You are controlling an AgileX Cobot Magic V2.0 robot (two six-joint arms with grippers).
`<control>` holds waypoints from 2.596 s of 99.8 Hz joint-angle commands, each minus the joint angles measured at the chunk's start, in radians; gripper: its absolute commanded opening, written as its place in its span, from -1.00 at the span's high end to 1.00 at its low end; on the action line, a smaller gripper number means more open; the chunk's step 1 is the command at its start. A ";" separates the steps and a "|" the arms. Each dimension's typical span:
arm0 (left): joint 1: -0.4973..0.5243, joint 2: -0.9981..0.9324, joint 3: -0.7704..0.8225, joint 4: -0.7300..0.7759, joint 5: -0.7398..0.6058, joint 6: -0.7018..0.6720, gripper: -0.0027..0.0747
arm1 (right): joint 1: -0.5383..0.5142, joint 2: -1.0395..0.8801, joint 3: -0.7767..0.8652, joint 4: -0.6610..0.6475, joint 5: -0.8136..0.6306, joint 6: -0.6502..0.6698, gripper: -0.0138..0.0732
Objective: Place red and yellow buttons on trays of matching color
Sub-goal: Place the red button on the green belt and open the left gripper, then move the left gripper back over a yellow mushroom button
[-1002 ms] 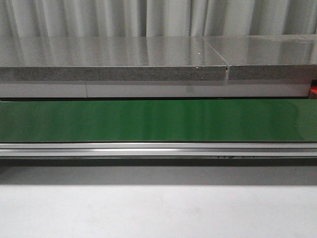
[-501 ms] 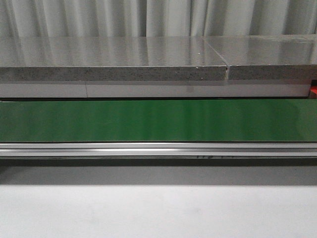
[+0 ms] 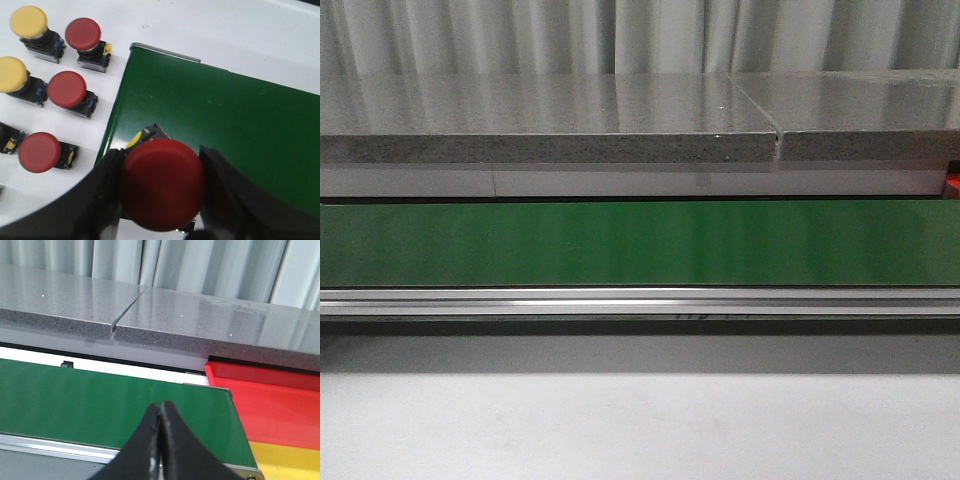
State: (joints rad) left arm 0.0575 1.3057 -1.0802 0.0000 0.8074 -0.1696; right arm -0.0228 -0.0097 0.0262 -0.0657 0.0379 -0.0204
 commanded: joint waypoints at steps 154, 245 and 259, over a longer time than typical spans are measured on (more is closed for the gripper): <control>-0.023 0.158 -0.255 0.008 -0.004 0.055 -0.49 | 0.001 0.000 -0.009 -0.009 -0.080 -0.001 0.84; 0.424 -0.252 0.274 0.096 -0.187 -0.164 -0.48 | 0.001 0.000 -0.009 -0.009 -0.080 -0.001 0.84; 0.431 -0.183 0.281 0.103 -0.202 -0.166 -0.48 | 0.001 0.000 -0.009 -0.009 -0.080 -0.001 0.84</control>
State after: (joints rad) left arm 0.4851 1.1011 -0.7759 0.0932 0.6794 -0.3207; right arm -0.0228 -0.0097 0.0262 -0.0657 0.0363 -0.0204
